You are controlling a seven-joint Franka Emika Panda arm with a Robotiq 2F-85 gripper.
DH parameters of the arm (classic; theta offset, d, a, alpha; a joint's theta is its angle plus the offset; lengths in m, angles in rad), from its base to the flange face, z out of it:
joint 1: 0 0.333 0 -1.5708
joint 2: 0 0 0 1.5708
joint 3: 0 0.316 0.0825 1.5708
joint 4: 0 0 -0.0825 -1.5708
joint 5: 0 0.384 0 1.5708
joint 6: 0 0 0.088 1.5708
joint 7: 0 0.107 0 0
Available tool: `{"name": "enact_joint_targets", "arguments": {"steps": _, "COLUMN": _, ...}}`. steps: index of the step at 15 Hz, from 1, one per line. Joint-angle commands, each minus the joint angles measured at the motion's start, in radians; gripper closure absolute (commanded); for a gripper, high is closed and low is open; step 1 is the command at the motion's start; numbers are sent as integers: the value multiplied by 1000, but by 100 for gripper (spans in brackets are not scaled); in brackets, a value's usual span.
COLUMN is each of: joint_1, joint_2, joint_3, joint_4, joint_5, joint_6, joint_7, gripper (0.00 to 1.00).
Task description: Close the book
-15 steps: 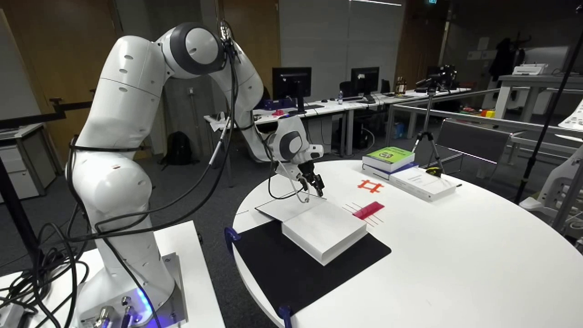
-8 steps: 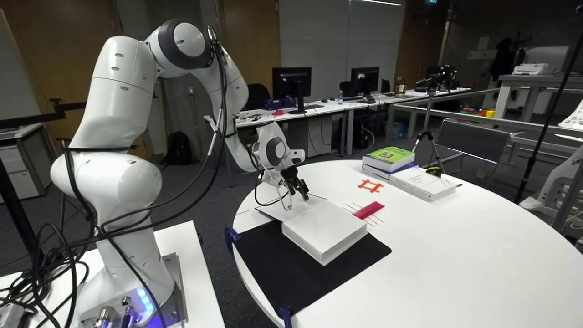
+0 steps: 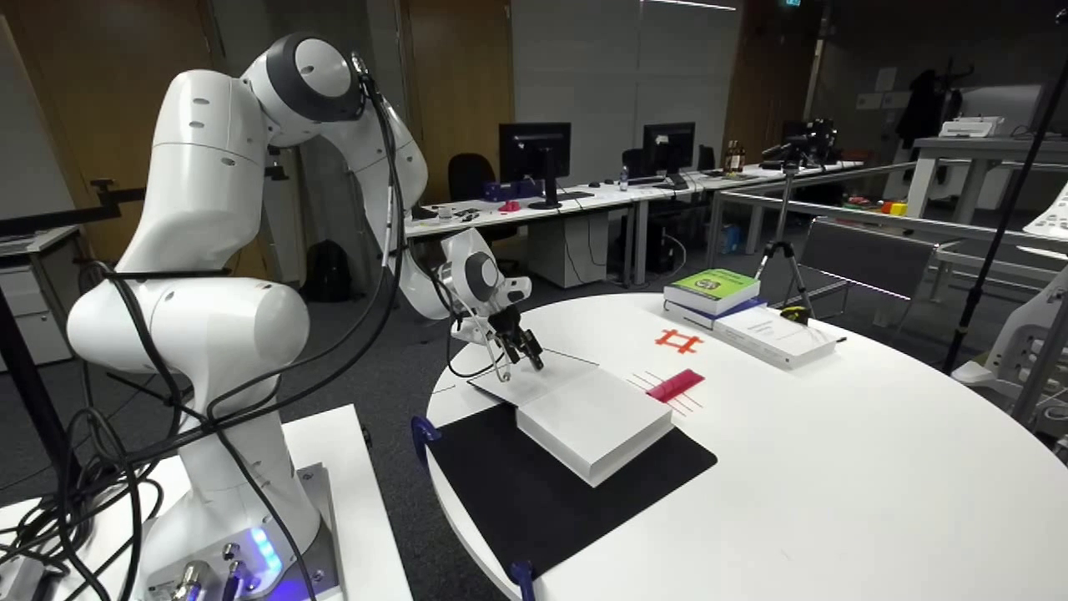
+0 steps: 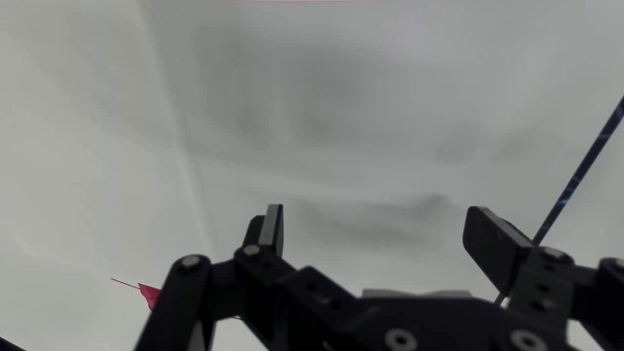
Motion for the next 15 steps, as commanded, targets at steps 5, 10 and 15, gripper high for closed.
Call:
{"name": "enact_joint_targets", "arguments": {"steps": 5, "joint_1": 236, "joint_2": -11, "joint_3": -154, "joint_4": -92, "joint_5": -13, "joint_6": 25, "joint_7": 116, "gripper": 0}}
{"name": "enact_joint_targets", "arguments": {"steps": 10, "joint_1": 366, "joint_2": 1, "joint_3": -208, "joint_4": -125, "joint_5": 165, "joint_6": 19, "joint_7": 84, "gripper": 0}}
{"name": "enact_joint_targets", "arguments": {"steps": 15, "joint_1": 446, "joint_2": 12, "joint_3": -232, "joint_4": -151, "joint_5": 278, "joint_6": 9, "joint_7": 55, "gripper": 0}}
